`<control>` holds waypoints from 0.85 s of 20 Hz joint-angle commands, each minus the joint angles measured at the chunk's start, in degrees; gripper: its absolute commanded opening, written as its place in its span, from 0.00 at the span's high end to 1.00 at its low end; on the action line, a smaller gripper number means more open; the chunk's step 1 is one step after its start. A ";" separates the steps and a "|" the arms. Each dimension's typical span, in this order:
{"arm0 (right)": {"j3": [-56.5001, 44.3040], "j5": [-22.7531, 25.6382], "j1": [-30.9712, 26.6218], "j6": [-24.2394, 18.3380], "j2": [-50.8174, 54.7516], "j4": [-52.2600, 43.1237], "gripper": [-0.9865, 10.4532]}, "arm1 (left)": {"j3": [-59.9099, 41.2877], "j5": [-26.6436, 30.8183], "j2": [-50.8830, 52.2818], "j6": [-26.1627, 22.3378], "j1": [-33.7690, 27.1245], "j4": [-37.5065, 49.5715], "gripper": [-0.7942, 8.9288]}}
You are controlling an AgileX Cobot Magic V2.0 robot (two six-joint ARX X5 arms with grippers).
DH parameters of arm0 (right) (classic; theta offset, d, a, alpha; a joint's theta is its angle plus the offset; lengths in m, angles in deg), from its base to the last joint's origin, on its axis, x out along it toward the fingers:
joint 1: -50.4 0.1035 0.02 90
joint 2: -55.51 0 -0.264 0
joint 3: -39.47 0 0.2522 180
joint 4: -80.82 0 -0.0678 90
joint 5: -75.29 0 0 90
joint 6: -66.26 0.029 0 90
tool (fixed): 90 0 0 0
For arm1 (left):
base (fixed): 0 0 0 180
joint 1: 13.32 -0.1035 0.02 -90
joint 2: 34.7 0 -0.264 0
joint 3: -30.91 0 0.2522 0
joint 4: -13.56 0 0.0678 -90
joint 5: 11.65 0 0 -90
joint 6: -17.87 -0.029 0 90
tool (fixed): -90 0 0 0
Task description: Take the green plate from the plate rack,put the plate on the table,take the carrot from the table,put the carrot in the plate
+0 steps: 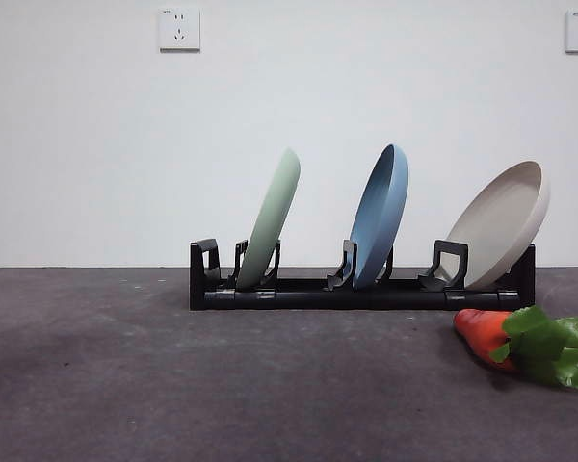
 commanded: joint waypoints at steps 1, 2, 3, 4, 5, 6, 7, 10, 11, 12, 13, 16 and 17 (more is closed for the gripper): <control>4.76 -1.44 0.26 -5.66 -3.93 6.12 0.92 | 3.96 -2.29 -2.36 -4.44 -0.11 -4.81 0.92; 6.25 -1.57 0.46 -6.56 -5.25 8.26 0.92 | 5.44 -2.82 -3.37 -5.46 -0.11 -6.95 0.92; 7.34 -1.88 0.63 -7.23 -6.23 9.94 0.92 | 6.64 -3.39 -4.17 -6.38 -0.09 -8.85 0.92; 8.81 -2.03 0.96 -8.04 -7.58 12.28 0.92 | 8.57 -3.96 -5.49 -7.89 -0.07 -12.00 0.92; 9.62 -2.03 1.31 -8.09 -8.50 13.68 0.92 | 10.36 -3.87 -6.64 -9.40 -0.09 -15.10 0.93; 9.73 -2.01 1.57 -8.07 -8.94 14.21 0.92 | 11.78 -3.89 -7.56 -10.54 -0.07 -17.53 0.93; 9.73 -2.01 1.64 -8.07 -9.18 14.64 0.91 | 12.87 -3.78 -8.37 -11.19 -0.09 -19.34 0.93; 9.73 -2.01 1.64 -7.76 -9.77 14.78 0.77 | 14.84 -3.65 -9.99 -10.80 -0.09 -20.59 0.80; 9.73 -2.01 1.64 -7.23 -9.79 14.78 0.65 | 15.10 -3.65 -10.23 -10.36 -0.09 -20.61 0.62; 9.73 -2.03 1.64 -6.95 -9.77 14.78 0.51 | 15.28 -3.67 -10.38 -9.51 -0.09 -20.61 0.36; 9.73 -2.03 1.64 -6.95 -9.77 14.80 0.41 | 15.41 -3.74 -10.47 -9.44 -0.07 -20.72 0.26; 9.73 -2.16 1.64 -6.95 -9.77 14.82 0.39 | 15.43 -3.89 -10.60 -9.44 -0.09 -20.81 0.27; 9.73 -2.29 1.64 -6.95 -9.77 14.82 0.39 | 15.43 -3.89 -10.73 -9.44 -0.09 -20.76 0.27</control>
